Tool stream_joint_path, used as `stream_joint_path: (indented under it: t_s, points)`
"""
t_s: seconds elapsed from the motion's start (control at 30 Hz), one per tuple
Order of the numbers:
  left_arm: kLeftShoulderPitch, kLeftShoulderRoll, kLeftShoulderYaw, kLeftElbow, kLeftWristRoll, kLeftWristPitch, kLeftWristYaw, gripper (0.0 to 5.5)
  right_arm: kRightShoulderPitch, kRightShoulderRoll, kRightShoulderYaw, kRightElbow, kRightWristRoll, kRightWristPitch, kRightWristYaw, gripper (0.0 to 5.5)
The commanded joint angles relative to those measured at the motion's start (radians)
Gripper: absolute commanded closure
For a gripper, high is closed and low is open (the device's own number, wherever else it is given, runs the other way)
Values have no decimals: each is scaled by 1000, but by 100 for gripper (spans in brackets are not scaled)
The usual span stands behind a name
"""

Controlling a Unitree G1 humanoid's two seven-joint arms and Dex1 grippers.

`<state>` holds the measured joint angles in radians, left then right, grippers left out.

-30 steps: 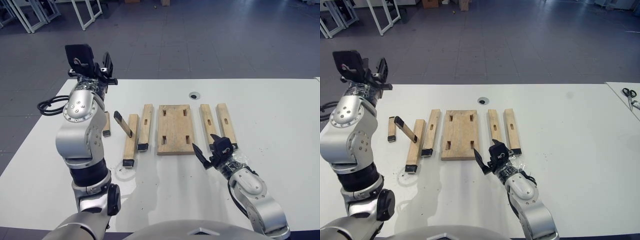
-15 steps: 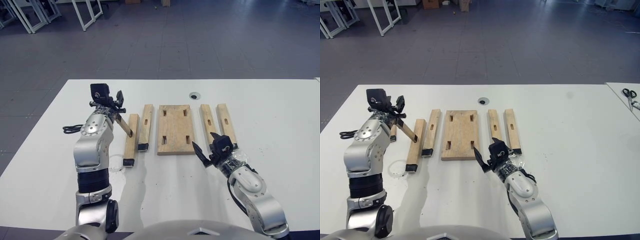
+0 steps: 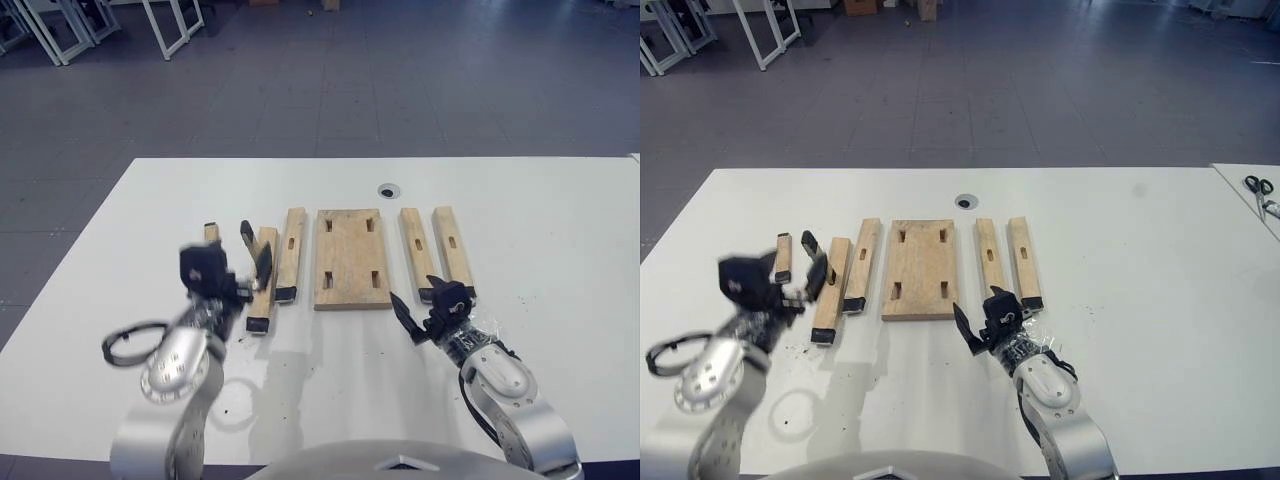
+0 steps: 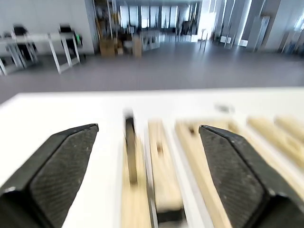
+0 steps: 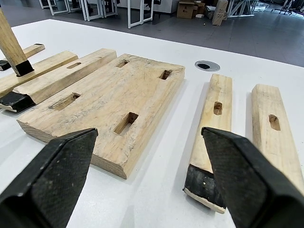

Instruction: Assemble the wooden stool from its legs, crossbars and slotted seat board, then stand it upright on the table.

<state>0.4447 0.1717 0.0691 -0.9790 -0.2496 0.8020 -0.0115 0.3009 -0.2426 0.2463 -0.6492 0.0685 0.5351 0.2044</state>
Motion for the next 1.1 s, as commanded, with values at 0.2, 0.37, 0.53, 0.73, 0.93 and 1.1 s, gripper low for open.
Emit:
stream_joint_path:
  t_s: [0.2, 0.37, 0.53, 0.73, 0.93, 1.1]
  points:
    - [170, -19, -78, 203, 66, 38, 14, 137, -17, -33, -16, -12, -2, 20, 24, 147]
    - [38, -66, -76, 391, 113, 7, 65, 137, -46, -43, -26, -7, 4, 33, 39, 147]
    - [-35, -123, -45, 489, 109, -37, 79, 186, -83, -42, -63, -14, 19, 35, 45, 147]
    - [-10, -117, -60, 516, 105, -79, 32, 285, -197, 4, -160, -47, 83, 155, 9, 147]
    - [-45, -81, -41, 573, 94, -215, -44, 344, -351, 32, -235, -21, 106, 297, -42, 147]
    - [-329, -33, 123, 365, -18, -323, -64, 344, -465, 55, -334, 72, 285, 397, 54, 92]
